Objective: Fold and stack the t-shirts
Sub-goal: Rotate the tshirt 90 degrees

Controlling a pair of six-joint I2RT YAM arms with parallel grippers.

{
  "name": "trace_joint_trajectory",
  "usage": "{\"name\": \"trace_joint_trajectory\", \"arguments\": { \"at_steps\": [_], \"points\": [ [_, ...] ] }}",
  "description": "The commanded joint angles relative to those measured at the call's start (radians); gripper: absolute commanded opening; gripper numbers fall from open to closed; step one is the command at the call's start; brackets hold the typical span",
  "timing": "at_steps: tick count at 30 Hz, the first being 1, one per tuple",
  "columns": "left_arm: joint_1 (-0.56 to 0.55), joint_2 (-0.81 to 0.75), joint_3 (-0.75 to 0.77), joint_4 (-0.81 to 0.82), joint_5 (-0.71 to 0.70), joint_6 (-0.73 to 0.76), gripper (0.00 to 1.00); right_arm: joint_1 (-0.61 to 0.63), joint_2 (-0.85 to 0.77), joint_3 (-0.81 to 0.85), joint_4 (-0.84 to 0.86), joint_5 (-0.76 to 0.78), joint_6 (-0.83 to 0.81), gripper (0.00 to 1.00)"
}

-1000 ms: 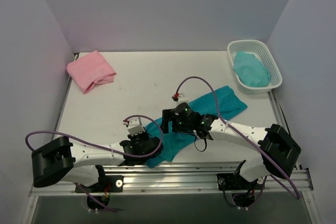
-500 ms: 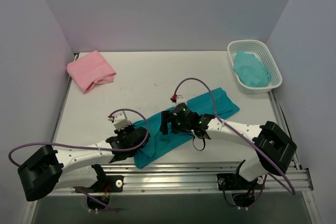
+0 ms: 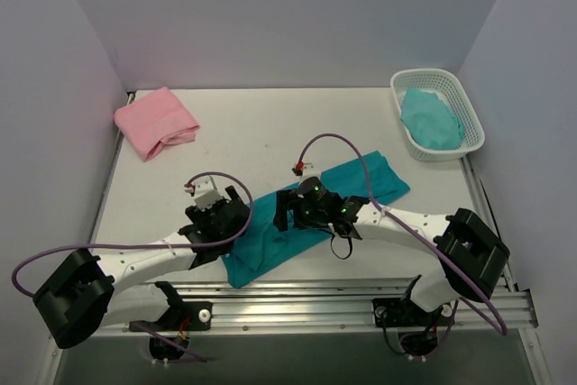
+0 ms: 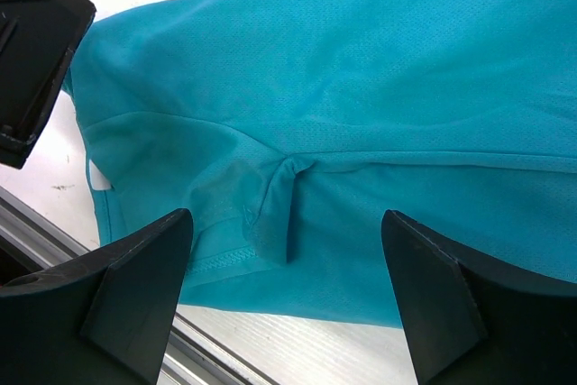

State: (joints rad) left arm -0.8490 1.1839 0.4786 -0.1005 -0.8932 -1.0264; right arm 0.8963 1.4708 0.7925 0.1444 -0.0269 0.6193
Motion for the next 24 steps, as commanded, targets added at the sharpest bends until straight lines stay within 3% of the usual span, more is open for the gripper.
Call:
{"name": "trace_joint_trajectory", "arguments": {
  "at_steps": [1, 7, 11, 17, 24],
  "points": [
    [0.005, -0.03, 0.043, 0.041, 0.029, 0.032, 0.94, -0.005, -0.003, -0.003, 0.02, -0.002, -0.016, 0.81],
    [-0.002, -0.02, 0.026, 0.024, 0.091, -0.024, 0.98, -0.02, -0.017, -0.01, 0.011, -0.002, -0.029, 0.81],
    [-0.071, -0.062, -0.012, -0.013, 0.07, -0.07, 1.0, -0.043, -0.032, -0.029, 0.014, -0.002, -0.033, 0.81],
    [-0.084, 0.018, -0.037, 0.01, 0.073, -0.115, 0.67, -0.056, -0.017, -0.027, 0.029, -0.022, -0.039, 0.8],
    [-0.071, 0.206, -0.037, 0.177, 0.126, -0.127, 0.39, -0.065, -0.026, -0.013, -0.003, -0.016, -0.056, 0.8]
  ]
}}
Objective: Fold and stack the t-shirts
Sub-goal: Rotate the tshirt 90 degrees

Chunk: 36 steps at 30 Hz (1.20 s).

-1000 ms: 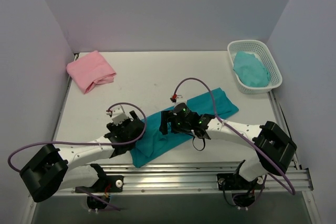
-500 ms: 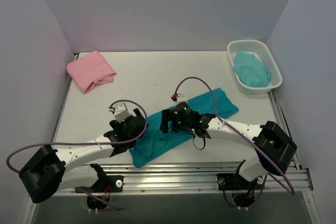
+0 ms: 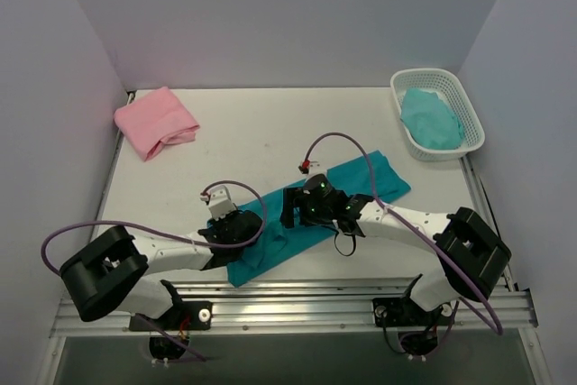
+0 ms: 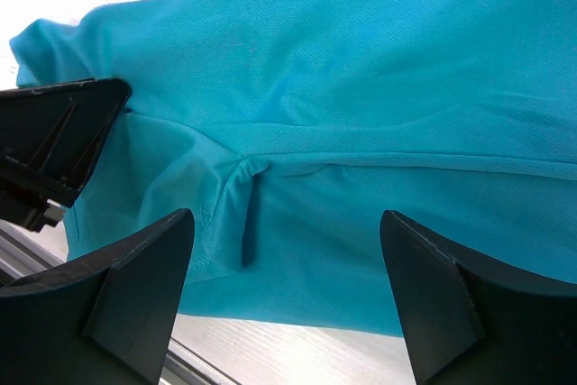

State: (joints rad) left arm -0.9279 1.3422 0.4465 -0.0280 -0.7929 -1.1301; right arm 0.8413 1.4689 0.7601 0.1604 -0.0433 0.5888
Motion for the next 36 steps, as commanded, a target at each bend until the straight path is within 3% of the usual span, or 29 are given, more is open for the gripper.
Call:
{"name": "trace_joint_trajectory", "arguments": {
  "at_steps": [1, 4, 9, 14, 17, 19, 25, 31, 32, 34, 35, 36],
  "points": [
    [0.02, 0.064, -0.002, 0.126, 0.035, -0.019, 0.25, -0.013, -0.028, 0.016, -0.021, 0.0, -0.027, 0.8],
    [0.075, 0.136, 0.0, 0.187, 0.078, 0.016, 0.04, -0.025, -0.047, 0.01, -0.027, 0.003, -0.03, 0.8],
    [0.265, 0.232, 0.049, 0.358, 0.308, 0.186, 0.02, -0.039, -0.038, 0.025, -0.035, -0.003, -0.041, 0.8],
    [0.356, 0.29, 0.24, 0.289, 0.369, 0.302, 0.02, -0.056, -0.035, 0.045, -0.05, 0.0, -0.055, 0.8],
    [0.429, 0.417, 0.473, 0.192, 0.4, 0.394, 0.02, -0.07, -0.038, 0.053, -0.055, -0.001, -0.063, 0.8],
    [0.498, 0.544, 0.661, 0.131, 0.509, 0.432, 0.02, -0.085, -0.038, 0.059, -0.065, -0.006, -0.072, 0.8],
    [0.603, 0.867, 1.058, 0.034, 0.71, 0.418, 0.02, -0.152, -0.071, 0.051, -0.101, -0.01, -0.092, 0.8],
    [0.664, 1.208, 1.617, -0.115, 0.858, 0.42, 0.02, -0.209, -0.094, 0.048, -0.121, -0.024, -0.115, 0.8],
    [0.667, 1.256, 1.797, -0.118, 0.885, 0.429, 0.03, -0.215, -0.094, 0.047, -0.119, -0.032, -0.115, 0.8],
    [0.675, 1.426, 2.022, -0.167, 0.961, 0.452, 0.38, -0.223, -0.094, 0.042, -0.113, -0.046, -0.115, 0.8],
    [0.676, 1.477, 2.239, -0.193, 0.98, 0.449, 0.57, -0.232, -0.096, 0.041, -0.108, -0.056, -0.113, 0.8],
    [0.681, 1.558, 2.329, -0.194, 0.998, 0.438, 0.82, -0.232, -0.097, 0.038, -0.102, -0.064, -0.112, 0.8]
  ]
}}
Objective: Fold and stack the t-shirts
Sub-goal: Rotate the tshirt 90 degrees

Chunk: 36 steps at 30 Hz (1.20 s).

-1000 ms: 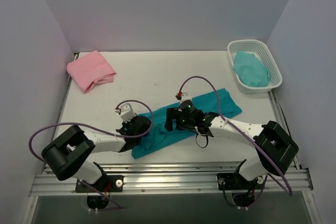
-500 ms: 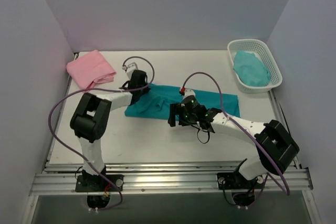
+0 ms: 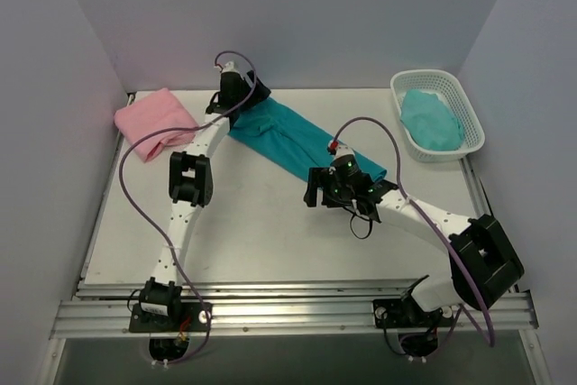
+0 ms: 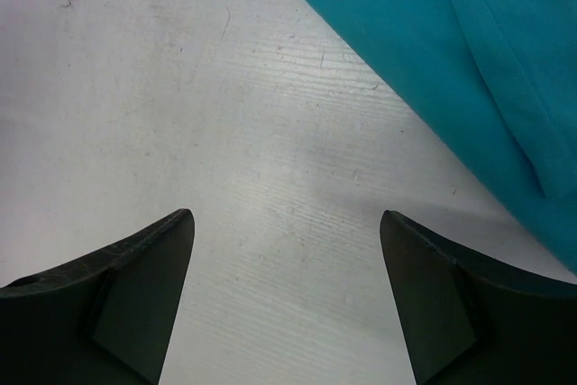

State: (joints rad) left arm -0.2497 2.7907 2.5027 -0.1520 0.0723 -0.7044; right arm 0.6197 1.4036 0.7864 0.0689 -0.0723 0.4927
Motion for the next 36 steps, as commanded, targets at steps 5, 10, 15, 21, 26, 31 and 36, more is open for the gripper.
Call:
{"name": "trace_joint_trajectory", "arguments": {
  "at_steps": [5, 10, 15, 21, 26, 31, 36],
  "points": [
    [0.044, -0.05, 0.134, 0.318, 0.245, -0.073, 0.94, -0.012, -0.048, -0.016, 0.006, -0.043, -0.002, 0.8],
    [0.055, -0.426, -0.224, 0.454, 0.257, -0.035, 0.94, -0.012, -0.051, -0.026, 0.025, -0.05, 0.007, 0.8],
    [0.014, -0.838, -0.669, 0.503, 0.142, -0.047, 0.94, -0.014, -0.075, -0.013, 0.019, -0.052, -0.002, 0.8],
    [-0.315, -1.167, -1.405, 0.624, -0.325, -0.111, 0.94, -0.038, -0.152, 0.056, -0.064, 0.023, 0.006, 0.82],
    [-0.535, -1.09, -1.63, 0.799, -0.476, -0.34, 0.94, -0.049, -0.294, 0.059, -0.144, 0.144, 0.061, 0.83],
    [-0.683, -0.887, -1.613, 0.92, -0.516, -0.458, 0.94, -0.055, -0.467, 0.048, -0.227, 0.267, 0.098, 0.85],
    [-0.73, -0.8, -1.556, 0.95, -0.528, -0.507, 0.94, -0.063, -0.523, 0.07, -0.306, 0.308, 0.089, 0.85]
  ]
}}
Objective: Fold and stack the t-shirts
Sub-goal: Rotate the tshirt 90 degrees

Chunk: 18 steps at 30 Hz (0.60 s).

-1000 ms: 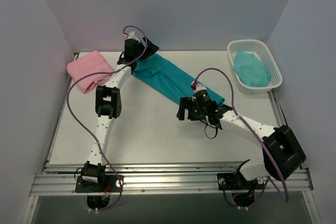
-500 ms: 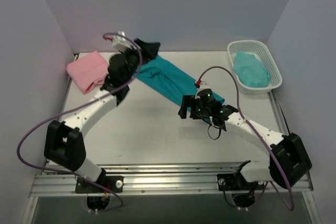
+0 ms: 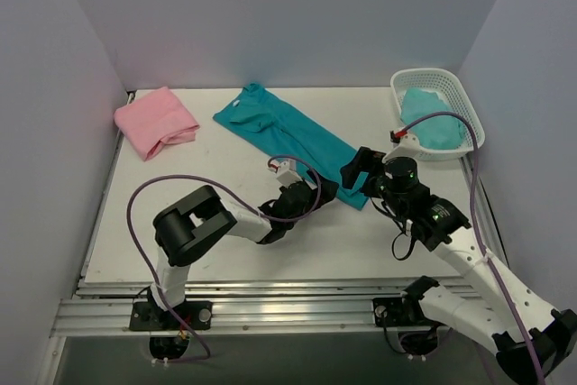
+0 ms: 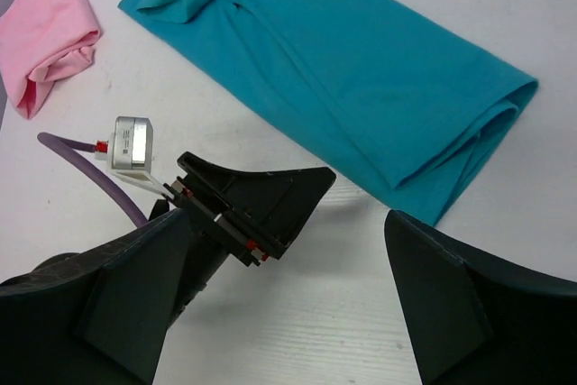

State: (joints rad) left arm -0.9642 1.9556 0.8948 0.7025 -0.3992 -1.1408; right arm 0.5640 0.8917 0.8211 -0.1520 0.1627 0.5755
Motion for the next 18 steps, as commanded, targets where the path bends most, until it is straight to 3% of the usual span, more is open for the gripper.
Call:
{"name": "trace_joint_trajectory", "arguments": {
  "at_steps": [1, 10, 18],
  "points": [
    [-0.03, 0.063, 0.061, 0.101, -0.059, -0.077, 0.94, -0.009, -0.017, 0.036, -0.092, 0.078, 0.003, 0.85],
    [-0.053, 0.221, 0.208, 0.103, -0.027, -0.122, 0.94, -0.015, -0.03, 0.052, -0.113, 0.112, -0.009, 0.86],
    [-0.045, 0.247, 0.242, 0.098, -0.027, -0.088, 0.96, -0.019, -0.028, 0.041, -0.103, 0.11, -0.008, 0.86]
  ]
}}
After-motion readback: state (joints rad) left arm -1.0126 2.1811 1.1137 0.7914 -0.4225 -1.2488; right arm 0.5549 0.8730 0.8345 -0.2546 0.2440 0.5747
